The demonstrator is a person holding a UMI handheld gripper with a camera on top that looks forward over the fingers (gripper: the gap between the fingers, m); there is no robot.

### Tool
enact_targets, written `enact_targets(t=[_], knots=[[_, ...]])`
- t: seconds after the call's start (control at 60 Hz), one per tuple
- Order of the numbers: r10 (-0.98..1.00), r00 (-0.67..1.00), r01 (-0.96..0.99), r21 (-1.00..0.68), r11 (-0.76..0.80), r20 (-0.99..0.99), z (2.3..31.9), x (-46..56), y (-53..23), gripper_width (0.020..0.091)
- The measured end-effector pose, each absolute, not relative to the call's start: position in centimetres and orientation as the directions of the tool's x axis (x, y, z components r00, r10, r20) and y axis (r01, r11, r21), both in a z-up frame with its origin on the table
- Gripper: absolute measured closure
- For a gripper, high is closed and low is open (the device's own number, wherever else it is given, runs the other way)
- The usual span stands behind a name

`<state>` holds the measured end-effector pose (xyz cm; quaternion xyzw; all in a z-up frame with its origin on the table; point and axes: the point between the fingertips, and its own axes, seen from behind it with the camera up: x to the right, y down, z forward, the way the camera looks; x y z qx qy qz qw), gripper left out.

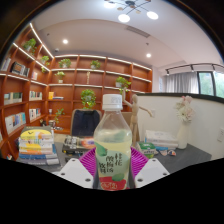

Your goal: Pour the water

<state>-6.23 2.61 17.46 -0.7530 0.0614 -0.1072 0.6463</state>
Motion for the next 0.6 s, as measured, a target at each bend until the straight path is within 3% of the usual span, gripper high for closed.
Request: enact_targets(t=[0.283,0.483,0.6], knots=[[-0.246,0.967,0.01,-0.969,-0.245,0.072,8.9,-3.1,3.3,0.0685],[-0.235,0.972,-0.058,-0.984,-0.168,-0.018,9.3,-3.2,2.8,0.0674],[-0.233,0.972,-0.028,-0.982,-0.189,0.017,9.4,-3.3,2.8,0.06]])
